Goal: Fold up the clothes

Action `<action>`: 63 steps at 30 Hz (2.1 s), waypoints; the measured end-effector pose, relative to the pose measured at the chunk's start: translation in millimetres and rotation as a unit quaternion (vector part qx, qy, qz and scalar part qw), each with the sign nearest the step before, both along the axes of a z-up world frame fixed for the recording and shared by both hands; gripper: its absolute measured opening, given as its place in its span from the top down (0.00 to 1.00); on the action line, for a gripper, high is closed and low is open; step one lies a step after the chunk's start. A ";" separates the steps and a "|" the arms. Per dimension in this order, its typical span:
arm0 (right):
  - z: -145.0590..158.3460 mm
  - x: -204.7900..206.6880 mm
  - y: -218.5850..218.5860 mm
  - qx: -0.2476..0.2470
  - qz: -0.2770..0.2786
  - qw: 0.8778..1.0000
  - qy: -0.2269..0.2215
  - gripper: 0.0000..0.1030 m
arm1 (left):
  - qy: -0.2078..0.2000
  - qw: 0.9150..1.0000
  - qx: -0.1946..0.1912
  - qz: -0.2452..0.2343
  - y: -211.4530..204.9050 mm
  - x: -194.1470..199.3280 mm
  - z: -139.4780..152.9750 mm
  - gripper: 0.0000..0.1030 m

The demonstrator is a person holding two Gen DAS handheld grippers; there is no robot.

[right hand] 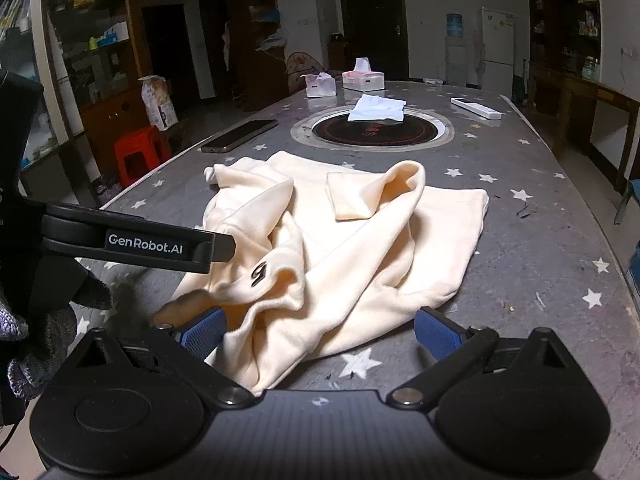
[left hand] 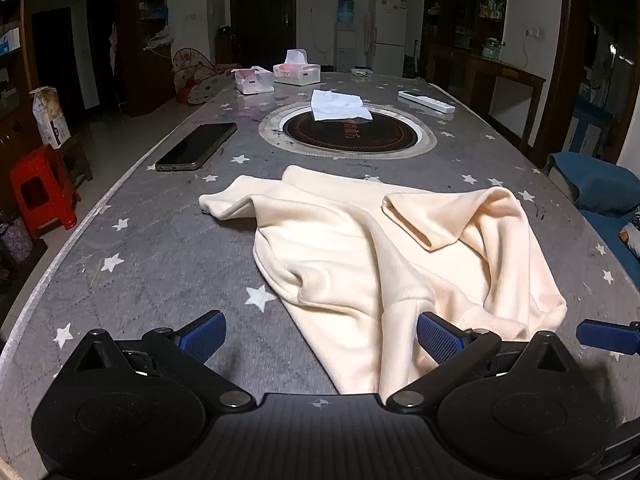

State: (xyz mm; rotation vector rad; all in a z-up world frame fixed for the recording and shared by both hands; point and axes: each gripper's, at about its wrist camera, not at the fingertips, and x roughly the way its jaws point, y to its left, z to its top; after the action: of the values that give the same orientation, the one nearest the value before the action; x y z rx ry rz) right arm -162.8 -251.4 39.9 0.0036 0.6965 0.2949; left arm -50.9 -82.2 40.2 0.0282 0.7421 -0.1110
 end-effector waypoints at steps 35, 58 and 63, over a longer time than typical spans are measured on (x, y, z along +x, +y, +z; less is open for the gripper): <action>3.9 100.7 -41.2 0.017 -0.071 0.997 -0.003 0.57 | 0.019 0.996 -0.040 -0.077 -16.5 49.0 -1.2 0.81; 14.6 85.2 -59.0 0.046 -0.080 0.995 -0.032 0.83 | 0.007 0.993 -0.097 -0.071 6.3 36.0 14.8 0.47; 7.1 98.5 -53.8 0.043 -0.077 0.996 -0.019 0.75 | 0.025 0.993 -0.084 -0.076 -5.9 48.8 1.9 0.49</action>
State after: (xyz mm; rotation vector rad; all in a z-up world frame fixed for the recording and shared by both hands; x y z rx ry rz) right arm -64.3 -305.2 46.9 0.1330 0.6418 0.1773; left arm -2.1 -88.1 42.1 -0.0783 0.7783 -0.3208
